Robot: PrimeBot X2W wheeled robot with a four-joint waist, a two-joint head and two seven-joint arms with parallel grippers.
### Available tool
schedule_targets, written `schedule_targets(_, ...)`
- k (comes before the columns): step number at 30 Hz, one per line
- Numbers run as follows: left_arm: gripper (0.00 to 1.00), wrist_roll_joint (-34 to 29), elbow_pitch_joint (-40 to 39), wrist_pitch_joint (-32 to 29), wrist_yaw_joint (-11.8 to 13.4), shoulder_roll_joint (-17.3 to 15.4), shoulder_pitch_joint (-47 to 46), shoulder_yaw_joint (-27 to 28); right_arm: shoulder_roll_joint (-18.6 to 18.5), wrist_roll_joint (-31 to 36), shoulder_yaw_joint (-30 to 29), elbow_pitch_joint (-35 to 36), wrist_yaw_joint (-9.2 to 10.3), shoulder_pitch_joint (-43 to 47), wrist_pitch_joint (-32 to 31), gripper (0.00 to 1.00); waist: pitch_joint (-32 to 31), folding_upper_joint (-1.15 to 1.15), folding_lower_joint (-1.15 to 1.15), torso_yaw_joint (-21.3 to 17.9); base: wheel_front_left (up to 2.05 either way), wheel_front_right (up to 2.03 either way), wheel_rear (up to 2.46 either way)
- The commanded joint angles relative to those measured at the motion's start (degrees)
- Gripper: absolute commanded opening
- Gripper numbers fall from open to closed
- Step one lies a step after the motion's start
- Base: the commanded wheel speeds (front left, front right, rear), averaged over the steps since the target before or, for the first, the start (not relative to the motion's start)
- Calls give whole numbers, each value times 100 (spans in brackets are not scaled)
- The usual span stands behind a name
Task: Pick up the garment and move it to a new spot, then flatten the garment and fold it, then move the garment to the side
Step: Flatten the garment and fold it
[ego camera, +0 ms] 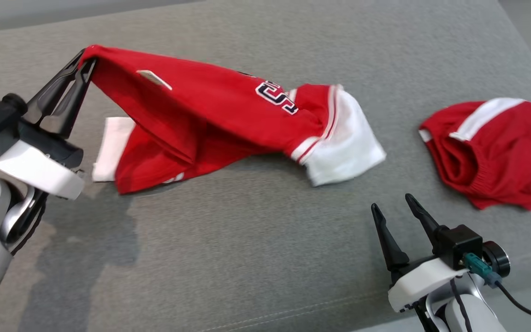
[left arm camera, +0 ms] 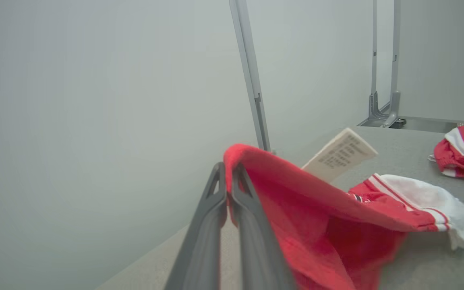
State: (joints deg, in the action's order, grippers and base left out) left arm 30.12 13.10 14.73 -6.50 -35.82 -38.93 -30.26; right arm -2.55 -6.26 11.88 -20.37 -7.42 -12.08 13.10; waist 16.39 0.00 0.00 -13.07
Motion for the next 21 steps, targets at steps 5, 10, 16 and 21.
schedule_targets(5,0,-101,-187,26,-81,-483,334,547,-32,-72,114,-200,-7,-325,87,100,-259,0,0,523,0,0,0)
schedule_targets(10,0,105,-72,27,-96,-563,884,675,-32,43,262,-449,-7,-506,53,100,-280,0,0,725,0,0,0)
schedule_targets(16,0,296,53,27,-97,-457,1374,964,-32,37,272,-546,-7,-654,-101,100,-259,0,0,838,0,0,0)
schedule_targets(21,0,339,102,27,-98,-238,1792,1121,-32,-49,-103,-899,-7,-689,-147,100,-225,0,0,934,0,0,0)
